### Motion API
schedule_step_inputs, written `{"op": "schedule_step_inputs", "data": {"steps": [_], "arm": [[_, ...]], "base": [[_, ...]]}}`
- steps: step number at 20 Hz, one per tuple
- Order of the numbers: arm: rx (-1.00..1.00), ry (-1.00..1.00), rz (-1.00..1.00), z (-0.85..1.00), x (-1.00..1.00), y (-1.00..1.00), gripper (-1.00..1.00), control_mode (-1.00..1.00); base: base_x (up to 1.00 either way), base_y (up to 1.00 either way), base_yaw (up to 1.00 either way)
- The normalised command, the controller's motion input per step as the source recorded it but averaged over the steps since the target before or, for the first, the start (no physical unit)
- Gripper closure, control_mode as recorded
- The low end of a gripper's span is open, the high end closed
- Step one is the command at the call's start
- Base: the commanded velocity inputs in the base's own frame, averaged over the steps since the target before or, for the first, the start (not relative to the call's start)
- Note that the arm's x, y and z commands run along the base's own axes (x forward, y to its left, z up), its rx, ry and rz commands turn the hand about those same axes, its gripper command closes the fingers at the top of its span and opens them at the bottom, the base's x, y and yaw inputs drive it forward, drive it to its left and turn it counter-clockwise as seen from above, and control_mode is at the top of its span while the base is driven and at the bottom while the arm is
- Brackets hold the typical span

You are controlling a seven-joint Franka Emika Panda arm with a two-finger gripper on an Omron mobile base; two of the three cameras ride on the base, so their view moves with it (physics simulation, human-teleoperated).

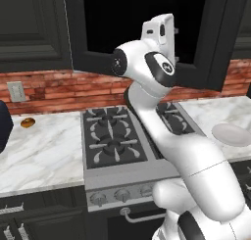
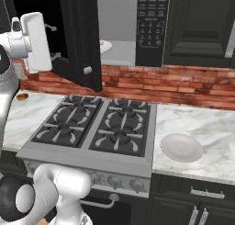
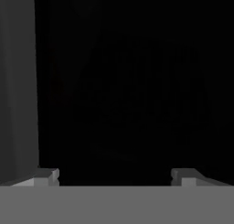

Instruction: Pick the steak from the counter and place it in the microwave. Then turn on the microwave.

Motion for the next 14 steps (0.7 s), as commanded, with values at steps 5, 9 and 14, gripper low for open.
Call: {"op": "schedule_step_inputs", "data": {"steps": [5, 9, 14], "arm": [[0.03, 0.0, 0.06, 0.19, 0.31, -0.34, -1.0, -1.0], [0.04, 0.0, 0.09, 0.16, 0.33, -0.33, -1.0, -1.0], [0.04, 0.0, 0.13, 0.1, 0.3, -0.29, -1.0, -1.0]], "base": [[0.0, 0.0, 0.0], [0.0, 0.0, 0.0], [0.0, 0.0, 0.0]]}}
